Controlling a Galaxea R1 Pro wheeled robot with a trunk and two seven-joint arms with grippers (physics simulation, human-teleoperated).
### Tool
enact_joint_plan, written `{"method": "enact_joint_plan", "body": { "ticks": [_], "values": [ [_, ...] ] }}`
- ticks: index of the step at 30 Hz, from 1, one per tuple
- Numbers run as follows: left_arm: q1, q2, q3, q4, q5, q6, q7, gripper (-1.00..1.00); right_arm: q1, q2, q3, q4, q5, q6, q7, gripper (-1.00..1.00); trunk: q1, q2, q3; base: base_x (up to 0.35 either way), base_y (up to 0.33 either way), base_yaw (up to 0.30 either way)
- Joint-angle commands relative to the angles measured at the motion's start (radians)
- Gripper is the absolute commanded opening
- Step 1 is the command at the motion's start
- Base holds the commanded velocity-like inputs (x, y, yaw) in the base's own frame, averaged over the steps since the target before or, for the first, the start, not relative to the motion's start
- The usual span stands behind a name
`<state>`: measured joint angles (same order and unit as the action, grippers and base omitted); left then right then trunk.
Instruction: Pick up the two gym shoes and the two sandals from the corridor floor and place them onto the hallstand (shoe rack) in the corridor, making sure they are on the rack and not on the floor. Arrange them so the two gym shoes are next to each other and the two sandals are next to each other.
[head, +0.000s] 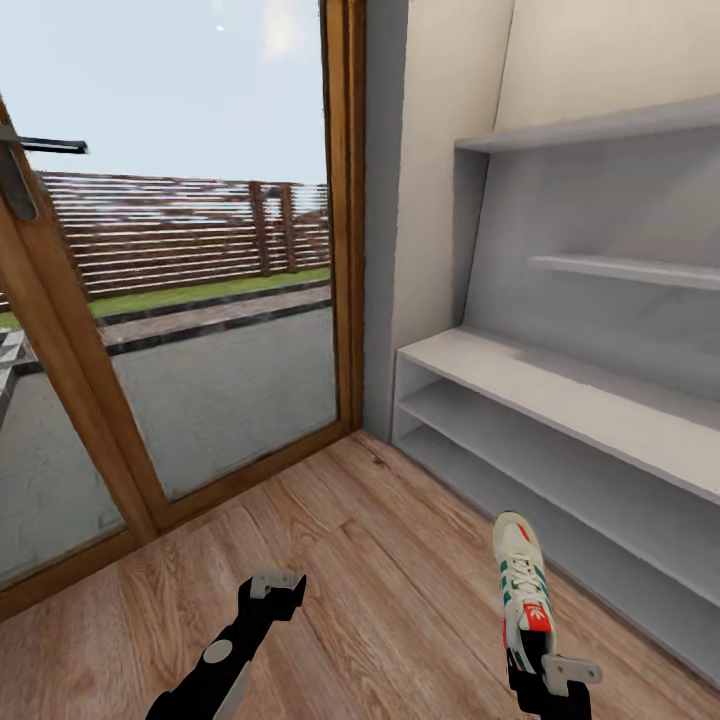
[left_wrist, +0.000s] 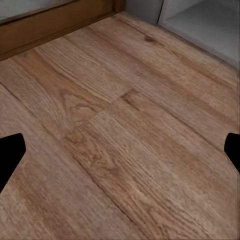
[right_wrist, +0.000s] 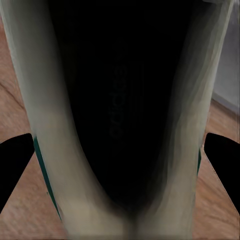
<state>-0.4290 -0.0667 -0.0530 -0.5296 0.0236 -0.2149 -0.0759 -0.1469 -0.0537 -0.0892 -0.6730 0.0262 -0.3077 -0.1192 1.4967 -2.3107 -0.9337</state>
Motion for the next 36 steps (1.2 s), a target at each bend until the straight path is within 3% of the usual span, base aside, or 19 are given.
{"method": "enact_joint_plan", "body": {
  "ticks": [1,20,36],
  "values": [
    [0.0,0.0,-0.001,0.001,0.002,-0.003,-0.002,1.0,-0.001,0.0,0.0,0.001,0.003,-0.002,-0.003,-1.0,0.0,0.0,0.0,0.0,0.0,-0.256],
    [0.0,0.001,0.001,0.002,0.002,-0.003,-0.002,1.0,-0.001,0.0,0.0,0.001,0.002,-0.002,-0.003,-1.0,0.0,0.0,0.01,0.152,0.165,-0.256],
    [0.0,0.001,-0.001,0.001,0.002,-0.003,-0.002,1.0,-0.001,0.0,0.0,0.0,0.001,-0.002,-0.003,-1.0,0.0,0.0,0.019,0.024,0.021,-0.256]
  ]
}}
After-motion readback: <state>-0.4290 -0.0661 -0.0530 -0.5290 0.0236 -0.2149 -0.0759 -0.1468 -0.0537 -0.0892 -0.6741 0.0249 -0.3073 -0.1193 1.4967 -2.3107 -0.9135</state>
